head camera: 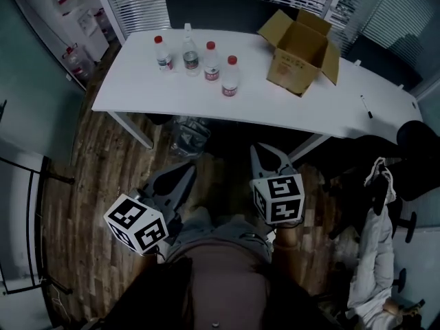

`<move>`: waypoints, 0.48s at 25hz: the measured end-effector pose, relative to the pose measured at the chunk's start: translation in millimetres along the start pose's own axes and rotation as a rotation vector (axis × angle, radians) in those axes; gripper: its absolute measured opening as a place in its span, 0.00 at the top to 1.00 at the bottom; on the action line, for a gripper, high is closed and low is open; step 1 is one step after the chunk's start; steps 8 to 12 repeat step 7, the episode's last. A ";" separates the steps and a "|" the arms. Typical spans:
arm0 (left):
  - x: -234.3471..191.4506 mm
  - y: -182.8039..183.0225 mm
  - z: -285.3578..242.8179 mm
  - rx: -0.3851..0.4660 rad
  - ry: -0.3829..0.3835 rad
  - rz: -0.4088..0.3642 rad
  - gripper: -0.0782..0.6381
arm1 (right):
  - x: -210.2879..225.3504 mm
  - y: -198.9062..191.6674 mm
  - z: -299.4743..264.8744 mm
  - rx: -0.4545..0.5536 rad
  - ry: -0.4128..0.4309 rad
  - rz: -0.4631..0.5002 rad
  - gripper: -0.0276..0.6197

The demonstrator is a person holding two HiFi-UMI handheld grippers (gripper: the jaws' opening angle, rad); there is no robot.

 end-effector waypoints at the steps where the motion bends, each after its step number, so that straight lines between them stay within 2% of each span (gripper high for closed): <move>1: -5.9 -0.7 1.6 0.001 -0.012 0.000 0.88 | -3.1 1.8 -1.4 0.001 -0.011 -0.004 0.92; 7: -34.2 5.9 16.6 -0.026 -0.055 -0.010 0.88 | -26.2 17.3 -7.4 0.010 -0.061 -0.032 0.92; 12: -34.2 5.9 16.6 -0.026 -0.055 -0.010 0.88 | -26.2 17.3 -7.4 0.010 -0.061 -0.032 0.92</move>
Point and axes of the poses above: the fingertips, and each gripper's own axes: z backward along the fingers, x to its right, y out of its top, the point moved 3 cm from there along z, backward along the fingers, and after that the axes turned 11 degrees about -z, right-handed, at the moved point
